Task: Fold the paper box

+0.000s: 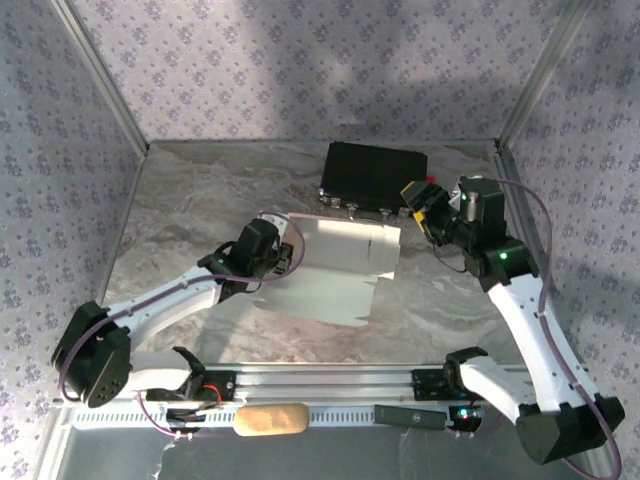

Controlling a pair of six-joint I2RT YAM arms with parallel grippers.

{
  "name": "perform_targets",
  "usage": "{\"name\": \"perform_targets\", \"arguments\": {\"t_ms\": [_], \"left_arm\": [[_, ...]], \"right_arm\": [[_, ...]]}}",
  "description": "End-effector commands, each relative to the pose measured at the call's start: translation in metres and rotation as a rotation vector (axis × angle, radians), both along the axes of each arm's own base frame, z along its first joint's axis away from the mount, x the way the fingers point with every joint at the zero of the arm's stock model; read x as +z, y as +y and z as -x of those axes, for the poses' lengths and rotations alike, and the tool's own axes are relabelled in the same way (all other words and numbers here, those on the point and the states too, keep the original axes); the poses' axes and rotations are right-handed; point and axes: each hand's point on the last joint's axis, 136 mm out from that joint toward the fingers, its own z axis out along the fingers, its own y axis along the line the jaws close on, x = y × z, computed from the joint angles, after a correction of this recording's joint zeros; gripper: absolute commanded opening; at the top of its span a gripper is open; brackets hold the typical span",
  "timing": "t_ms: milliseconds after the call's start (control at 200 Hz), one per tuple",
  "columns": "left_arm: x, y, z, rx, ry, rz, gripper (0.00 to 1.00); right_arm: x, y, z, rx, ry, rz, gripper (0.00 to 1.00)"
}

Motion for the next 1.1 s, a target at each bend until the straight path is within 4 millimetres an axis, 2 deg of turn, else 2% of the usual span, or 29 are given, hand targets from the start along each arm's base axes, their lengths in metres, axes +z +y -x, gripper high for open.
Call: {"name": "perform_targets", "arguments": {"t_ms": [0,140,365,440,650,785,835,974,1094], "left_arm": [[0.016,-0.013,0.013,-0.132,-0.062,0.069,0.00],[0.020,-0.013,0.018,-0.166,-0.103,0.090,0.00],[0.018,-0.012,0.013,-0.161,-0.095,0.089,0.00],[0.018,-0.012,0.011,-0.154,-0.088,0.092,0.00],[0.013,-0.011,0.001,-0.109,-0.070,0.076,0.00],[0.011,-0.007,-0.003,-0.075,-0.012,0.070,0.00],[0.013,-0.002,-0.006,-0.051,0.029,0.098,0.00],[0.027,0.009,-0.007,-0.049,0.072,0.163,0.00],[0.037,0.010,-0.004,-0.078,0.091,0.196,0.00]], "right_arm": [[0.010,-0.005,0.021,0.030,0.000,0.063,0.69],[0.014,-0.002,0.030,0.061,-0.011,0.063,0.68],[0.022,0.003,0.037,0.106,-0.042,0.071,0.68],[0.018,0.007,0.038,0.121,-0.036,0.073,0.68],[-0.009,0.020,0.040,0.175,0.003,0.053,0.70],[-0.035,0.008,0.044,0.197,-0.029,0.202,0.70],[-0.046,0.004,0.048,0.221,-0.054,0.246,0.66],[-0.055,0.007,0.056,0.282,-0.193,0.274,0.68],[-0.060,0.024,0.057,0.383,-0.262,0.229,0.71]]}}
